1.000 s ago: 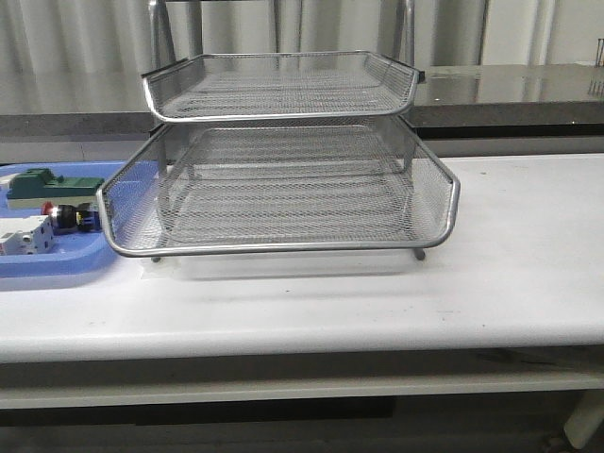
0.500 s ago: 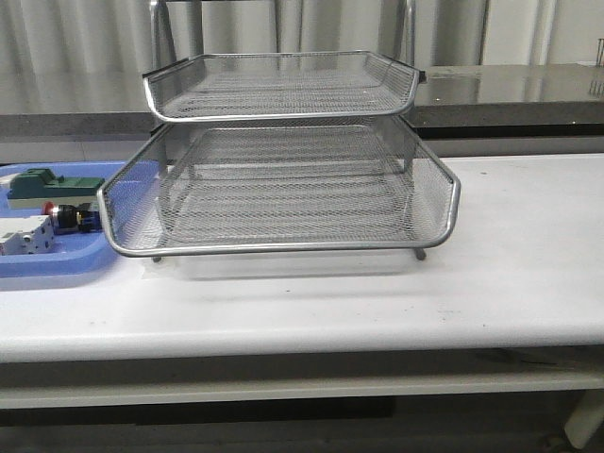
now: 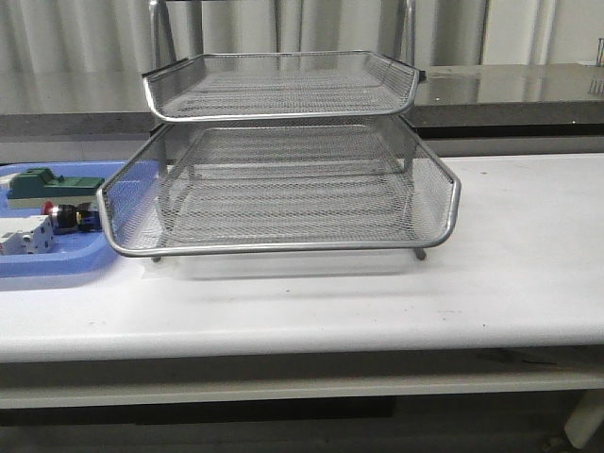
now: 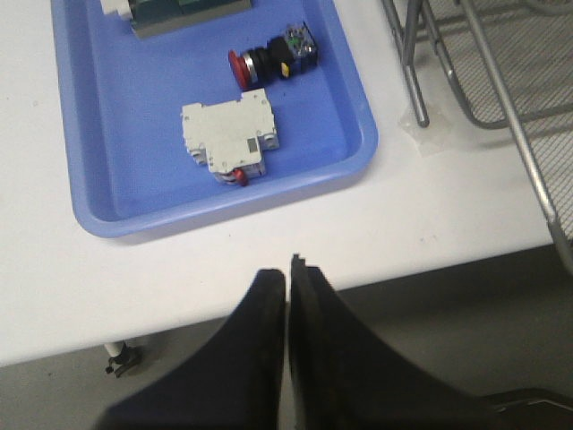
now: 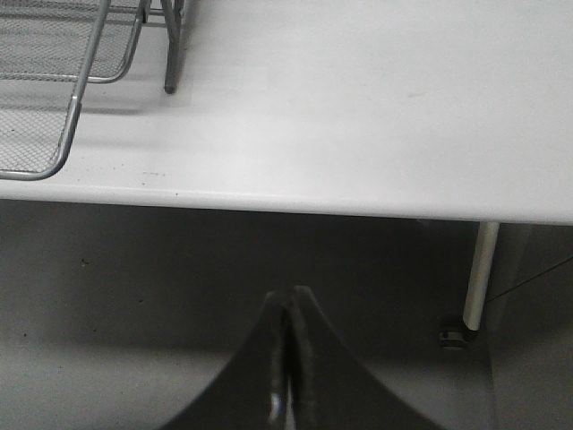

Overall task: Place button on rack with both arms
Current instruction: 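Move the left gripper over the red-capped push button in the blue tray, then lower the left gripper and grasp the red-capped push button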

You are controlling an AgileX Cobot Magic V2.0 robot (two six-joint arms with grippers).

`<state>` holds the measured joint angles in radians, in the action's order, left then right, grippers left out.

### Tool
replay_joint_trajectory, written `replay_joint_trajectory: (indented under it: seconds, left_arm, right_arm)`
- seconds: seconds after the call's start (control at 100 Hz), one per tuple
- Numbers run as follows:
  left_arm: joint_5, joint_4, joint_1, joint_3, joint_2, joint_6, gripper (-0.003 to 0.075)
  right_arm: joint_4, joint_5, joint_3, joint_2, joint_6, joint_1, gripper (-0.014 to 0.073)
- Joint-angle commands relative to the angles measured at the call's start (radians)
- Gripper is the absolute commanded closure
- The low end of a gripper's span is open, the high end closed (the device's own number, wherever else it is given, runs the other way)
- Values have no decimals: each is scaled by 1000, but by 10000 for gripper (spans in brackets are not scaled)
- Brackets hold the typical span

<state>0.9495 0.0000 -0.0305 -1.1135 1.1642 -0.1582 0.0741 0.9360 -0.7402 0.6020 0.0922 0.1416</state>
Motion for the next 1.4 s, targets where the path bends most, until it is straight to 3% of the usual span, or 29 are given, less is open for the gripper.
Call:
replay_joint_trajectory:
  seconds: [0.0, 0.12, 0.23, 0.31, 0.56, 0.74, 1.1, 1.39]
  left_arm:
    - [-23, -8, -3, -38, -2, -17, 664]
    - [-7, 0, -3, -38, 10, -22, 497]
    - [-3, 25, -3, -38, 10, -22, 269]
    - [-5, 27, -3, -38, 10, -22, 187]
    - [-56, 7, -3, -38, 13, -24, 183]
    - [-116, 7, -3, -81, 73, -200, 183]
    - [-69, 7, -3, -408, 451, -556, 183]
    - [-13, 0, -3, -665, 719, -697, 181]
  right_arm:
    - [16, -54, -36, 0, -3, -4, 664]
    - [15, -54, -36, 0, -3, -4, 664]
    - [15, -54, -36, 0, -3, -4, 664]
    - [15, -54, -36, 0, -3, -4, 664]
    - [15, -54, -36, 0, -3, -4, 664]
    - [15, -54, -36, 0, -3, -4, 664]
    - [15, -54, -36, 0, -3, -4, 664]
    - [15, -54, -36, 0, -3, -4, 664]
